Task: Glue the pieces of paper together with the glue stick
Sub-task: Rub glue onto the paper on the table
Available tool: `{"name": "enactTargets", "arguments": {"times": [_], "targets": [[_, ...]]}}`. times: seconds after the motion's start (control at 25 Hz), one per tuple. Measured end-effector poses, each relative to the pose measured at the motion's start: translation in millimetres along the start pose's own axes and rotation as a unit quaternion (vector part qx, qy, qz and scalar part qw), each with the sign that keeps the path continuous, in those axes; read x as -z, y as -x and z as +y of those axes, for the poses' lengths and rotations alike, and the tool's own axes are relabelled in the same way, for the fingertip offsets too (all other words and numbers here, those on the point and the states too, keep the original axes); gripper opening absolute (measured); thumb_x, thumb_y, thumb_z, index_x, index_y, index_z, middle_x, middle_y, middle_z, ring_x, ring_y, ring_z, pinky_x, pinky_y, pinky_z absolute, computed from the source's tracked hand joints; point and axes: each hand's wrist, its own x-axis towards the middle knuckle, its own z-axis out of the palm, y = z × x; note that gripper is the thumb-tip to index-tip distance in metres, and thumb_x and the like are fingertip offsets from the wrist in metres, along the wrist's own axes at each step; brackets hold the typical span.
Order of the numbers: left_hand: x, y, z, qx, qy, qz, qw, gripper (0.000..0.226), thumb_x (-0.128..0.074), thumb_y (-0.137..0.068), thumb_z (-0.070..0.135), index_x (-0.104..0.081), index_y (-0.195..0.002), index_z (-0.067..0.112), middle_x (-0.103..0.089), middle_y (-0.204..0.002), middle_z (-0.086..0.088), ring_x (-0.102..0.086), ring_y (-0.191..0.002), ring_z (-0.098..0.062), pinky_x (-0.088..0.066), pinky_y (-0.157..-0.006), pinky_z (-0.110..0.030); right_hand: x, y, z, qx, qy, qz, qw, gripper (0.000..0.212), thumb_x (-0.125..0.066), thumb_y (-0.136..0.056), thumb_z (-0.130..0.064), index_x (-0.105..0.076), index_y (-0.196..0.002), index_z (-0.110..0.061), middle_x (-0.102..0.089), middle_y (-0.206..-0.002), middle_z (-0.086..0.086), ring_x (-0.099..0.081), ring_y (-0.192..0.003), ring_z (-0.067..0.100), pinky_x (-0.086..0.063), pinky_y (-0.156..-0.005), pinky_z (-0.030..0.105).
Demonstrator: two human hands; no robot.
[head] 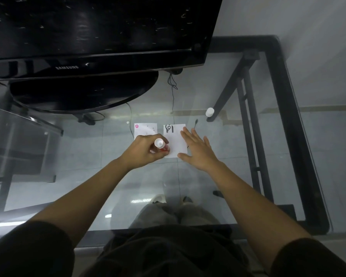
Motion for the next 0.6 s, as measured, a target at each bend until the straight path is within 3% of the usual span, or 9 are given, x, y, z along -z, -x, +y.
{"name": "enactTargets", "arguments": {"times": [0.16, 0.32, 0.48, 0.6], "targets": [[-2, -8, -1, -0.04, -0.044, -0.051, 0.997, 0.024, -0.073, -0.078, 0.025, -0.066, -0.098, 0.012, -0.071, -0.095, -0.003, -0.061, -0.081, -0.013, -0.042, -0.072, -0.003, 1, 1, -2, -0.001, -0.002, -0.002, 1.0, 0.076, -0.052, -0.091, -0.04, -0.005, -0.149, -0.022, 0.001, -0.16, -0.006, 0.006, -0.147, 0.016, 0.002, -0.117, 0.046], [8, -32, 0, -0.029, -0.05, -0.044, 0.997, 0.023, -0.073, -0.077, 0.026, -0.065, -0.094, 0.012, -0.072, -0.09, -0.006, -0.066, -0.08, -0.018, -0.055, -0.077, -0.03, 3, 3, -2, -0.001, -0.008, -0.008, 1.0, 0.076, -0.052, -0.092, -0.039, -0.004, -0.149, -0.022, 0.002, -0.16, -0.006, 0.007, -0.147, 0.015, 0.002, -0.117, 0.046], [19, -58, 0, 0.0, -0.055, 0.015, 0.998, 0.024, -0.072, -0.079, 0.024, -0.064, -0.099, 0.013, -0.072, -0.095, -0.005, -0.064, -0.082, -0.016, -0.052, -0.079, -0.027, 3, 1, -2, -0.001, 0.002, -0.01, 1.0, 0.076, -0.051, -0.092, -0.04, -0.004, -0.149, -0.021, 0.002, -0.16, -0.006, 0.006, -0.147, 0.016, 0.002, -0.117, 0.045], [20, -57, 2, 0.026, -0.04, 0.056, 0.997, 0.022, -0.072, -0.079, 0.024, -0.064, -0.097, 0.014, -0.071, -0.09, 0.001, -0.061, -0.077, -0.011, -0.046, -0.07, -0.012, 1, 0, -1, -0.002, 0.019, -0.002, 1.0, 0.076, -0.051, -0.091, -0.043, -0.005, -0.149, -0.023, 0.0, -0.16, -0.007, 0.004, -0.147, 0.015, 0.0, -0.117, 0.045]]}}
